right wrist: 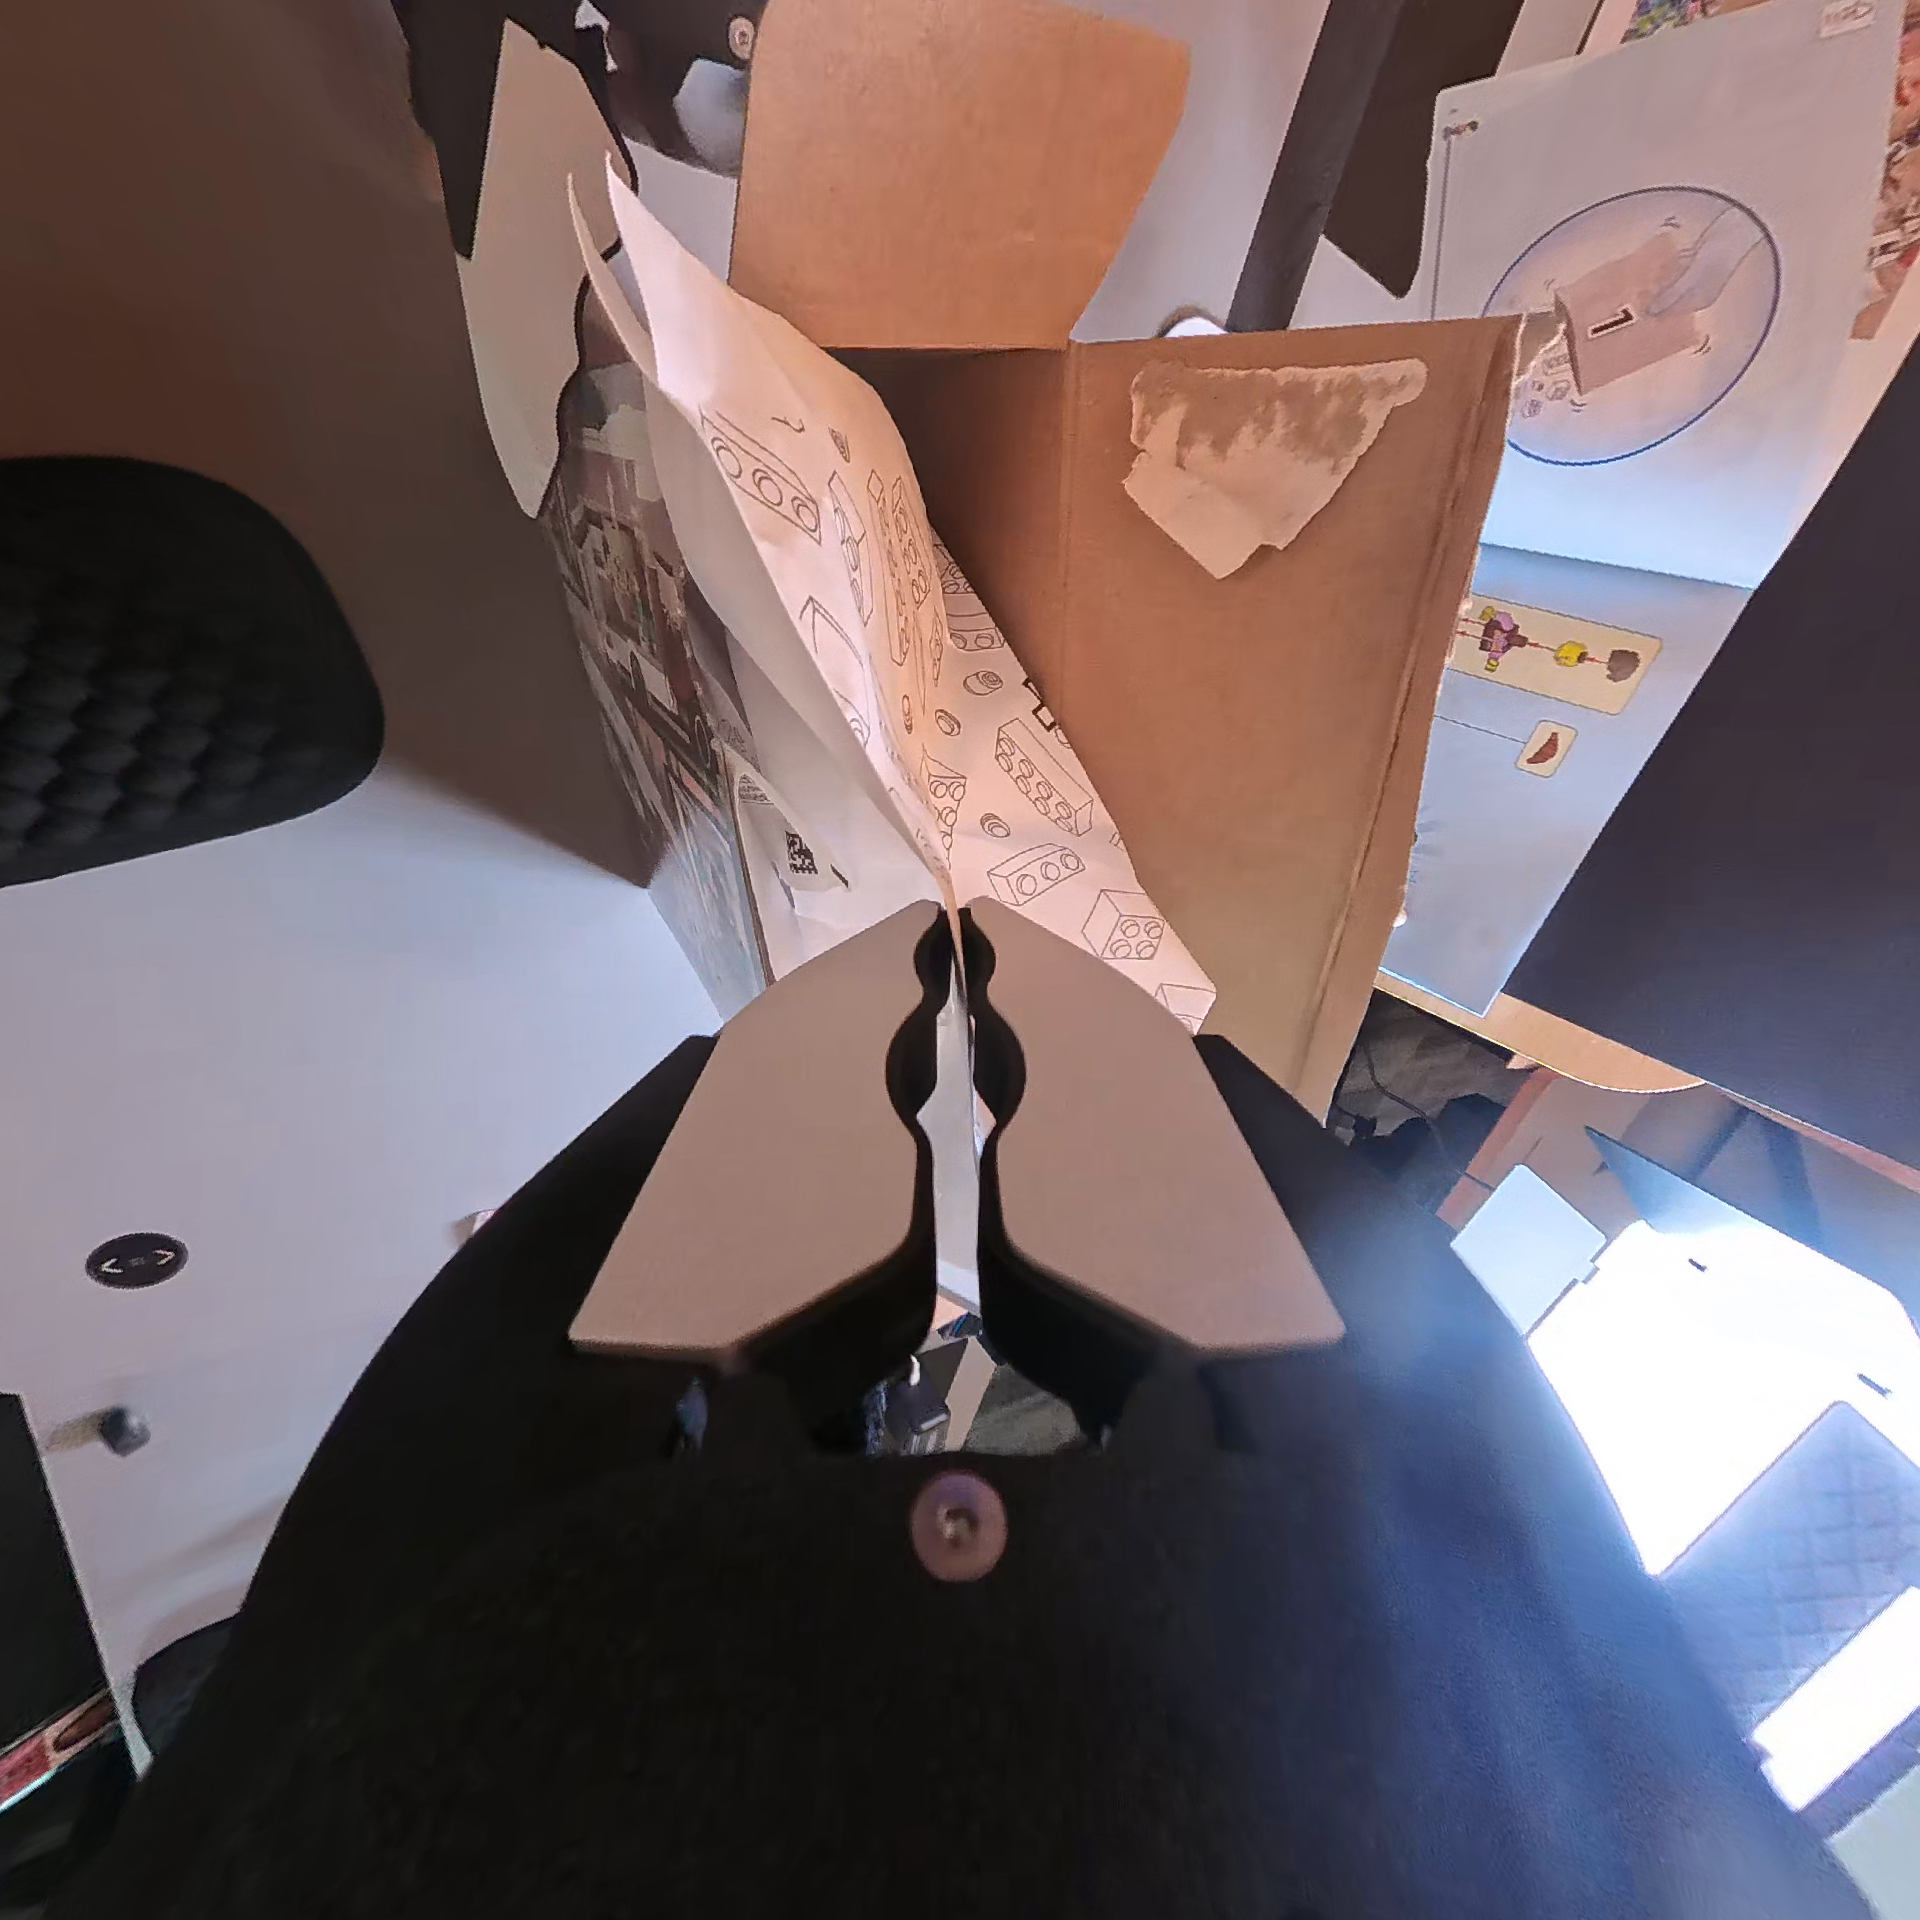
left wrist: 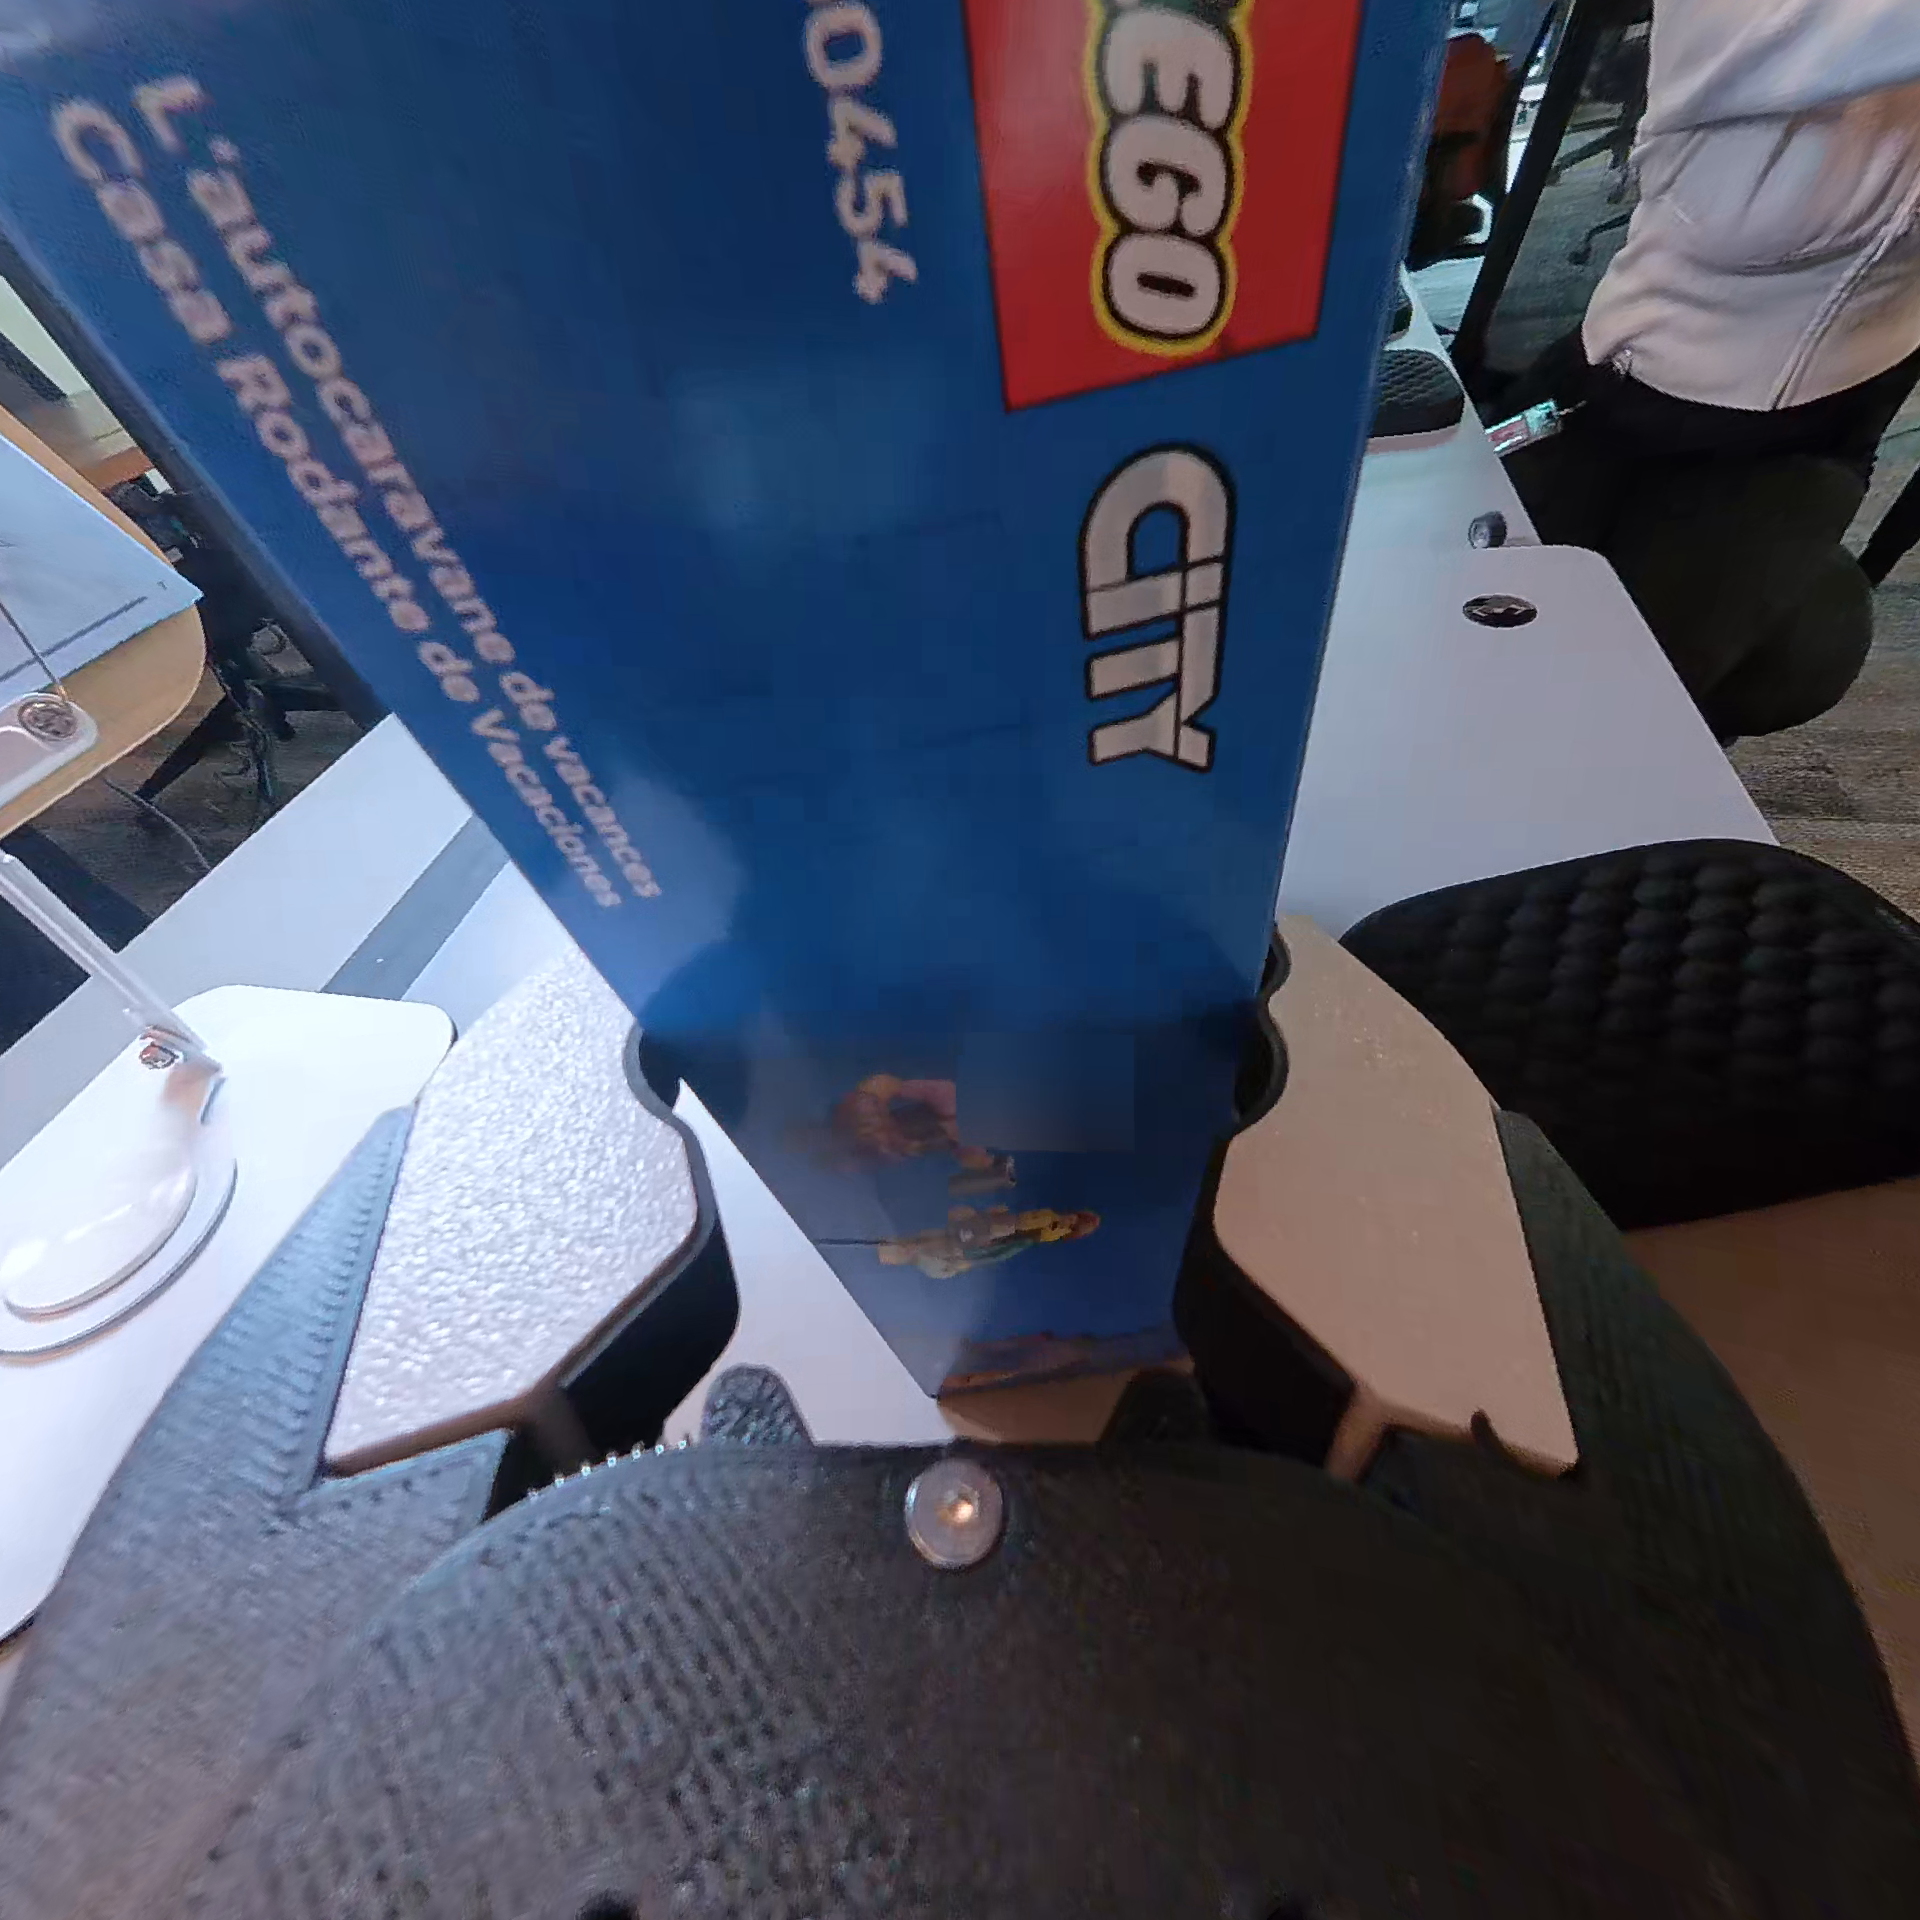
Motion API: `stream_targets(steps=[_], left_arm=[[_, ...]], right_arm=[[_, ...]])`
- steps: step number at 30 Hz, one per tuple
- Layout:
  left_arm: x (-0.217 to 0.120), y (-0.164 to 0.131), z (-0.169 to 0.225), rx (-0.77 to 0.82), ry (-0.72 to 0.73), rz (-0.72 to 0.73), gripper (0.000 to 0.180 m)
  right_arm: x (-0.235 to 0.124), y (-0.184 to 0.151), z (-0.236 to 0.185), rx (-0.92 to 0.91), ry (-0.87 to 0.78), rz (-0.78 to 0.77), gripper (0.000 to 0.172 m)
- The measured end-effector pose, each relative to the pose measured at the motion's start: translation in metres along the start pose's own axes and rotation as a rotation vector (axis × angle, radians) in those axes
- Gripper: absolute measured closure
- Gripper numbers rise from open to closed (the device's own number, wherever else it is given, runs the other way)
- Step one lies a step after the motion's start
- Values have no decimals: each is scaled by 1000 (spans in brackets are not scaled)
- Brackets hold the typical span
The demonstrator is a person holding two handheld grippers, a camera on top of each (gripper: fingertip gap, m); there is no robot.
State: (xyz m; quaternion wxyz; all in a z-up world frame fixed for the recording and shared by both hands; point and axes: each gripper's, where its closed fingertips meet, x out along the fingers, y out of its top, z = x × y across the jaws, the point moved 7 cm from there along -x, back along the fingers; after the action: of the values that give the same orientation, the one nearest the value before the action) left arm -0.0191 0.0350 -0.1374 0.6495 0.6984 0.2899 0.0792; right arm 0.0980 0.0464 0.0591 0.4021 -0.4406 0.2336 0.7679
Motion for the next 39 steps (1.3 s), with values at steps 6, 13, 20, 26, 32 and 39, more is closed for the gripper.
stream_targets(steps=[6,13,20,26,32,39], left_arm=[[0,1,1,-3,3,8,74],[0,0,2,-8,5,9,74],[1,0,0,-9,7,15,74],[1,0,1,-13,8,20,74],[1,0,1,-17,10,23,74],[2,2,2,-16,12,25,74]], right_arm=[[-1,-2,-2,4,-24,19,170],[-4,-7,-3,31,-32,30,170],[-6,-16,-6,61,-47,40,169],[-11,-23,-7,80,-77,54,166],[-17,-31,-8,106,-99,59,164],[-32,-44,-11,143,-151,72,160]])
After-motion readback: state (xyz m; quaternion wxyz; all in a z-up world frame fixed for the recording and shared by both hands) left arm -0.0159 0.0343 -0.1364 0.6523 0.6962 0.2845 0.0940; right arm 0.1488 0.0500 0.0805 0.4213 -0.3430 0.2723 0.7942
